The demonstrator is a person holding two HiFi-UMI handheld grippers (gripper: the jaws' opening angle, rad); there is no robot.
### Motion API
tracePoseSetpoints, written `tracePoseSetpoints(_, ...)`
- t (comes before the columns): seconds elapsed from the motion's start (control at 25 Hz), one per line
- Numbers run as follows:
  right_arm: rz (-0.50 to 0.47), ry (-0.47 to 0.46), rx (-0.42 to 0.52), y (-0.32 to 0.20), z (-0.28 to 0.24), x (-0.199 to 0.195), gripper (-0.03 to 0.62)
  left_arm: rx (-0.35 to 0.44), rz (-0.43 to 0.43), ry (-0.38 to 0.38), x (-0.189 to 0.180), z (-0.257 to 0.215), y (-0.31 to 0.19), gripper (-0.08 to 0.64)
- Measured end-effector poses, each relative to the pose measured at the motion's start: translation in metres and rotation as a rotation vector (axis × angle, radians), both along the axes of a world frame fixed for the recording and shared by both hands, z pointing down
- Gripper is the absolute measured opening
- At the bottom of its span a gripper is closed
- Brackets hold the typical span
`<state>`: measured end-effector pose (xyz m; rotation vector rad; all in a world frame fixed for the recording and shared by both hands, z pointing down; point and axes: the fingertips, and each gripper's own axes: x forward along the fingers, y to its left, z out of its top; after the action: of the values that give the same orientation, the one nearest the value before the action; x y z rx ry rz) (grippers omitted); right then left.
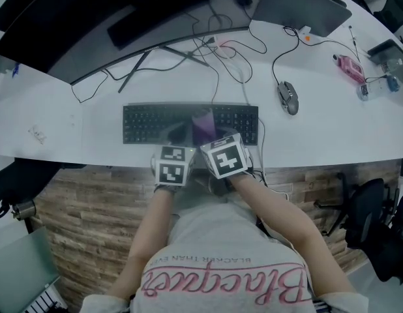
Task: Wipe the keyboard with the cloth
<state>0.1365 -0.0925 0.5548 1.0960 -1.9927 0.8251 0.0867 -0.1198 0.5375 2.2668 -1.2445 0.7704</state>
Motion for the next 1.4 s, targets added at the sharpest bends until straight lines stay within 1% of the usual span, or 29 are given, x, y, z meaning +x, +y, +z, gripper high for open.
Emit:
tracePoseSetpoints(0.24, 0.037, -0.009, -0.030, 0.001, 0.003, 0.032, 0.095, 0.001, 0.017, 0.007, 0.024, 0.001, 0.001, 0.005)
tracePoseSetpoints(0.68, 0.082, 0.017, -0.015, 0.009, 0.002, 0.081, 0.097, 0.008, 0.060, 0.003, 0.065, 0.004, 0.009, 0.005)
tracePoseSetpoints(0.96, 0.108, 0.043, 0.008, 0.016, 0.002, 0.115, 0.097, 0.010, 0.073, 0.030, 0.096, 0.004, 0.011, 0.005)
tracePoseSetpoints(1.16, 0.169, 0.025, -0.002, 0.021, 0.002, 0.141, 0.097, 0.015, 0.094, 0.035, 0.115, 0.001, 0.014, 0.005)
tracePoseSetpoints(1.4, 0.212, 0.060, -0.003, 0.024, 0.002, 0.168, 0.097, 0.018, 0.098, 0.036, 0.126, 0.000, 0.016, 0.005)
